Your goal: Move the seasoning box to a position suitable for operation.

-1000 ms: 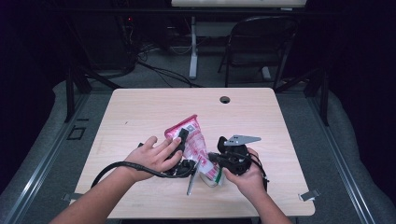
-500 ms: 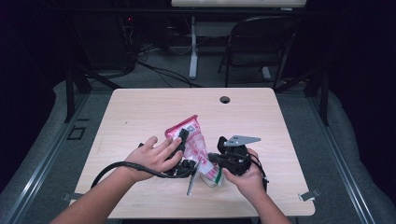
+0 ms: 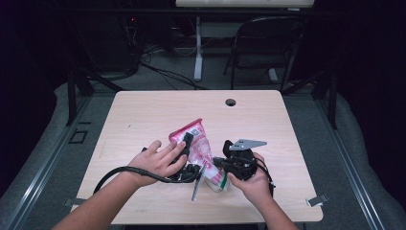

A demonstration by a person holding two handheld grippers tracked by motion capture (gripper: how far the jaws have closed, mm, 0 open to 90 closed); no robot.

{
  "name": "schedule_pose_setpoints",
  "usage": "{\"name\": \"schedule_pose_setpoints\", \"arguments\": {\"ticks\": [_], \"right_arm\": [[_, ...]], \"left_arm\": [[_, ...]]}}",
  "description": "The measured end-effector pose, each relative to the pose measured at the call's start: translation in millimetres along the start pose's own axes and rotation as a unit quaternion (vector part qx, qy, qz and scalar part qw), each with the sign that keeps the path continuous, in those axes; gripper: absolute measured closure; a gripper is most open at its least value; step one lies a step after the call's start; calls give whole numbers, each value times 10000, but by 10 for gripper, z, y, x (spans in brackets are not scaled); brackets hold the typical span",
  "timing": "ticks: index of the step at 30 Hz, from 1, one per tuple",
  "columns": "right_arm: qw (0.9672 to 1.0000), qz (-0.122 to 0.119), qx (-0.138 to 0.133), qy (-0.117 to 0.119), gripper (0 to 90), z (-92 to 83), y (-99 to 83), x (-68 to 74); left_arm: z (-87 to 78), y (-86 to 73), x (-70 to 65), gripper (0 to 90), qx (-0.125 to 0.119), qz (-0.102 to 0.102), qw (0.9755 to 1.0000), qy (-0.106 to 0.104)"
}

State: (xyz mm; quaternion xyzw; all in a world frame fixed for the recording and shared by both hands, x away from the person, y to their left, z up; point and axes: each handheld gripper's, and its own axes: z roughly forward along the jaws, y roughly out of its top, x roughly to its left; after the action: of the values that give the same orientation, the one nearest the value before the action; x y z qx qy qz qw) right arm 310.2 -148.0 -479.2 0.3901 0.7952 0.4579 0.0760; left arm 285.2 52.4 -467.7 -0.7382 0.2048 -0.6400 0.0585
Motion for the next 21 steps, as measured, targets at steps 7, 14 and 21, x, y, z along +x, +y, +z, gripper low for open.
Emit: {"name": "schedule_pose_setpoints", "arguments": {"ticks": [7, 14, 21], "right_arm": [[10000, -19, 27, -7, 900, 4, 11, 8], [10000, -25, 9, -22, 900, 15, 18, 16], [10000, -57, 22, -14, 900, 14, 39, 23]], "left_arm": [[-2, -15, -16, 745, 25, 17, 10000, 28], [-4, -32, -30, 750, 53, -50, 10000, -37], [3, -58, -39, 753, 24, -174, 9998, -37]]}}
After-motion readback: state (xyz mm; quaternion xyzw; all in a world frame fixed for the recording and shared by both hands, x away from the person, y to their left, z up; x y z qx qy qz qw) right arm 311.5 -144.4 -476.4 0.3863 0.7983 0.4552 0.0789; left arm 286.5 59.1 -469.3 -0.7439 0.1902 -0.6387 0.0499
